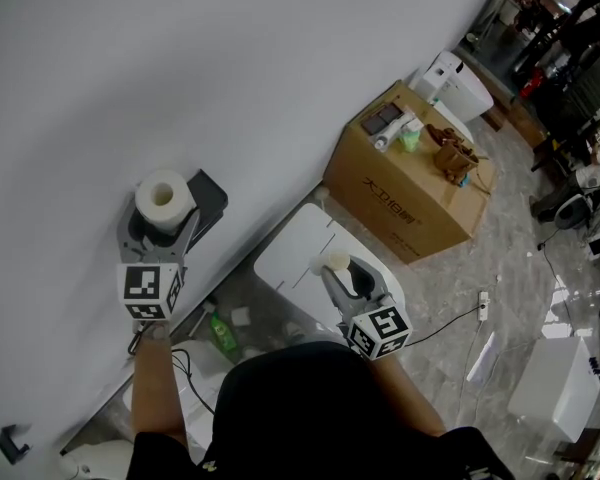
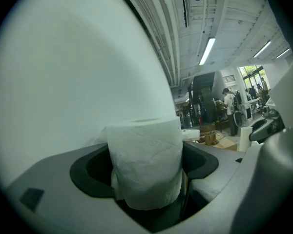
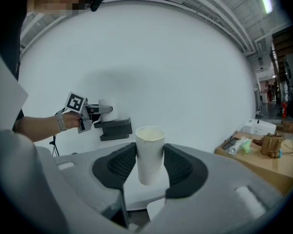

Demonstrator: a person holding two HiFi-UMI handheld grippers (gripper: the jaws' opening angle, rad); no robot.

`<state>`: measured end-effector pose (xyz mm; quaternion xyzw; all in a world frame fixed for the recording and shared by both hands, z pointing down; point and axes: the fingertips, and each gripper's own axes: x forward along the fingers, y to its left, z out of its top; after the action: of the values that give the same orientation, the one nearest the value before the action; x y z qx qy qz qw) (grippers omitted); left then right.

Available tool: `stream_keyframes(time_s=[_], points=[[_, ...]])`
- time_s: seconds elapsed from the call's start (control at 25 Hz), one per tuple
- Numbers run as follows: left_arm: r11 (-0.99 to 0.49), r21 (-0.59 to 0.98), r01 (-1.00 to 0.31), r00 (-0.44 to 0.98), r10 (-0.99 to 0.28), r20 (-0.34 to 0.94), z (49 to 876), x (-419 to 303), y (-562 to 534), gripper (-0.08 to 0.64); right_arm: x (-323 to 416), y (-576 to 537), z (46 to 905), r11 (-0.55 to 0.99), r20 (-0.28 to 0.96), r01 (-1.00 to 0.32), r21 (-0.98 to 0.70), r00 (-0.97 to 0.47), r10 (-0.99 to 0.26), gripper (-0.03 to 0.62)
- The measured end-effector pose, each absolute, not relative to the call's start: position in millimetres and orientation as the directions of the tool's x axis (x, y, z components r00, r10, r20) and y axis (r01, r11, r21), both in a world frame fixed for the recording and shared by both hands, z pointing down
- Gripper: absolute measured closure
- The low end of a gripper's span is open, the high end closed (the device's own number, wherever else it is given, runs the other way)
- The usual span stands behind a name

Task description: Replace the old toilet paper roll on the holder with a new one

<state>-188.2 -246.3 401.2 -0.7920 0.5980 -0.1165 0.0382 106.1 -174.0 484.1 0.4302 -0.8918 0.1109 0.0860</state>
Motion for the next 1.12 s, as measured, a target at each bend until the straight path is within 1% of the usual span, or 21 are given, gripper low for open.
stream_keyframes(time_s=[0.2, 0.48, 0.72, 1.12], points=[[-0.278, -0.204, -0.939, 0.252, -0.957, 0.141, 413, -191, -246, 0.144, 105, -170, 485, 0.598, 0.253, -0.793, -0.12, -0.607, -0.753, 0.419], [-0.257, -0.199, -0.946, 0.239, -0.965, 0.111, 415, -191, -243, 0.144, 106, -165, 486, 0.592, 0.257, -0.797, -0.119, -0.601, -0.757, 0.419], [-0.241, -0.166, -0.956, 0.228, -0.969, 0.094, 417, -195, -240, 0.143, 106, -165, 484, 0.595, 0.254, -0.795, -0.118, -0.603, -0.756, 0.419], [-0.227, -0.112, -0.967, 0.214, -0.969, 0.12, 426, -199, -232, 0.143, 106, -166, 487, 0.614, 0.258, -0.779, -0.125, -0.623, -0.738, 0.42]])
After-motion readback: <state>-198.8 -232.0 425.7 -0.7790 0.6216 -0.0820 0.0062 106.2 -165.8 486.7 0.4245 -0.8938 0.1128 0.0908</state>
